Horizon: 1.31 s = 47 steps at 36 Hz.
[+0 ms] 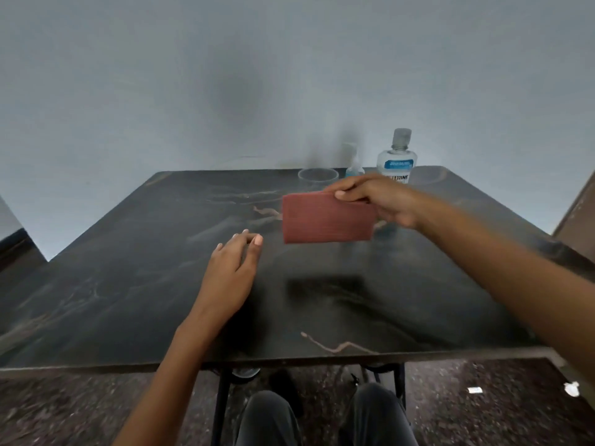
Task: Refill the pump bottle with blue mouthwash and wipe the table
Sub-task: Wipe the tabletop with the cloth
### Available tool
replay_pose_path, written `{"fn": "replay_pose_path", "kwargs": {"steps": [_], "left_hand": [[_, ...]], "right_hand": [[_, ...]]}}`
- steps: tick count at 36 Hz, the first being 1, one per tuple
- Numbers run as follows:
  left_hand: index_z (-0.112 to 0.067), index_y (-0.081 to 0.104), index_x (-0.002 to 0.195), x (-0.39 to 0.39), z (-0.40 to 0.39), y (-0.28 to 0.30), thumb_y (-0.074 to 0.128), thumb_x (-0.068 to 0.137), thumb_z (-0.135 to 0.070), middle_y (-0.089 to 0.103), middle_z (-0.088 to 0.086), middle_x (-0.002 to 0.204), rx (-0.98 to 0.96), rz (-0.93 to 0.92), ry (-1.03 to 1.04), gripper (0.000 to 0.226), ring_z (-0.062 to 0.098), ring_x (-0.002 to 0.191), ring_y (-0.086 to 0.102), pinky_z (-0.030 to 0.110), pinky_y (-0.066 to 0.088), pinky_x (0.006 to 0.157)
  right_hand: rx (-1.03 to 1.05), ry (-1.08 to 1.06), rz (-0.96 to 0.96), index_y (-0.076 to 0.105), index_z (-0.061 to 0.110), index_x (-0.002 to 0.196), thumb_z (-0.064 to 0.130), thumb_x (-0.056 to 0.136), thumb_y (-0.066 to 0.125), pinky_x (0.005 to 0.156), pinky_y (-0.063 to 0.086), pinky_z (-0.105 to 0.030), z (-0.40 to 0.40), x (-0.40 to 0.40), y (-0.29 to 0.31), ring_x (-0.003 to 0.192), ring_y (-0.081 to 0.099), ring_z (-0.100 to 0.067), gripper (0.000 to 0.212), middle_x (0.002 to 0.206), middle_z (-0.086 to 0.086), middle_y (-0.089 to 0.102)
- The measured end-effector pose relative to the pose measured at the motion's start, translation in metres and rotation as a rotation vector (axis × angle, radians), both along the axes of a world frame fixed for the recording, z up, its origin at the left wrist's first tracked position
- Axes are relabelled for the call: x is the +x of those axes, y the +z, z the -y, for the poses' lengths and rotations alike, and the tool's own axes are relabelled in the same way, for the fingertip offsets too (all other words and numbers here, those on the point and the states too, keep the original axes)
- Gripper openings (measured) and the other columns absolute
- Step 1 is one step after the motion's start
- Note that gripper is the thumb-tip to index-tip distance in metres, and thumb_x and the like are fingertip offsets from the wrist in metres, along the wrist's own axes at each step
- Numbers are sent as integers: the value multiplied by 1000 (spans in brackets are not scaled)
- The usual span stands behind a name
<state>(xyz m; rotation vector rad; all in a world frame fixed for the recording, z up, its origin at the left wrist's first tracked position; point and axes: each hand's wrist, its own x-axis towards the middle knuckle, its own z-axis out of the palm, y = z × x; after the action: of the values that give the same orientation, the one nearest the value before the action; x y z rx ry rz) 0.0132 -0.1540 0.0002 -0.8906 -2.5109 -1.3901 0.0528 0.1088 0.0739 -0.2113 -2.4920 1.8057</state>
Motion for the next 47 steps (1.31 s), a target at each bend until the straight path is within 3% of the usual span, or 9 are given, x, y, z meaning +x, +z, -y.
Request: {"fn": "replay_pose_path", "kwargs": {"steps": [5, 8, 11, 17, 22, 24, 27, 30, 47], "left_hand": [[-9, 60, 114, -18, -5, 5, 41, 98, -25, 60, 10, 126, -55, -36, 20, 30, 23, 126, 48, 48, 30, 109], [-8, 59, 119, -29, -11, 5, 43, 97, -24, 59, 11, 128, -112, -52, 37, 31, 25, 125, 48, 45, 30, 109], [-6, 57, 123, -40, -18, 3, 44, 97, -24, 56, 13, 131, -173, -52, 50, 34, 26, 126, 48, 43, 29, 110], [-8, 49, 132, -61, -23, -7, 42, 98, -26, 46, 12, 143, -279, -34, 62, 39, 23, 135, 37, 39, 21, 115], [-12, 36, 142, -73, -24, -13, 42, 98, -29, 36, 8, 150, -340, -45, 52, 48, 20, 142, 26, 34, 13, 115], [-13, 32, 144, -77, -26, -14, 44, 97, -30, 33, 6, 151, -381, -63, 30, 52, 19, 142, 24, 33, 13, 115], [-16, 29, 145, -83, -29, -14, 45, 96, -34, 28, 3, 154, -490, -98, -20, 54, 17, 144, 21, 32, 12, 115], [-19, 27, 146, -88, -34, -16, 43, 96, -38, 24, 2, 155, -655, -167, -57, 56, 17, 144, 17, 35, 11, 115], [-21, 40, 140, -118, -59, -18, 38, 97, -31, 38, 2, 149, -789, -349, -55, 45, 16, 140, 29, 47, 14, 114]], "right_hand": [[31, -322, -120, 67, 2, 112, -4, 88, 48, 55, 46, -12, 53, -59, -10, 70, 56, -5, 31, 85, -2, 66], [501, -502, -254, 71, 7, 104, 5, 87, 49, 76, 50, -21, 83, -87, -23, 88, 65, -18, 28, 102, -12, 71], [693, -549, -238, 67, 10, 100, 5, 85, 48, 87, 48, -38, 100, -106, -43, 103, 62, -33, 25, 105, -13, 70], [732, -468, -132, 65, 4, 99, 13, 90, 47, 83, 46, -36, 113, -125, -71, 105, 59, -36, 22, 106, -18, 68], [647, -125, -55, 62, 9, 77, 17, 95, 45, 72, 43, -30, 96, -118, -70, 83, 60, -29, 26, 88, -19, 64], [738, -10, -1, 65, 0, 97, 18, 97, 45, 74, 35, -27, 84, -108, -65, 100, 58, -30, 27, 106, -20, 64], [923, 172, 60, 51, 8, 132, 23, 97, 47, 103, 30, -28, 65, -91, -63, 132, 40, -29, 39, 147, -14, 40], [1003, 277, 91, 32, 14, 145, 27, 98, 46, 117, 13, -35, 54, -78, -71, 145, 17, -24, 51, 157, -7, 17], [1068, 77, 38, 23, 8, 147, 21, 101, 33, 115, 17, -42, 73, -107, -95, 144, 16, -29, 49, 156, -16, 17]]}}
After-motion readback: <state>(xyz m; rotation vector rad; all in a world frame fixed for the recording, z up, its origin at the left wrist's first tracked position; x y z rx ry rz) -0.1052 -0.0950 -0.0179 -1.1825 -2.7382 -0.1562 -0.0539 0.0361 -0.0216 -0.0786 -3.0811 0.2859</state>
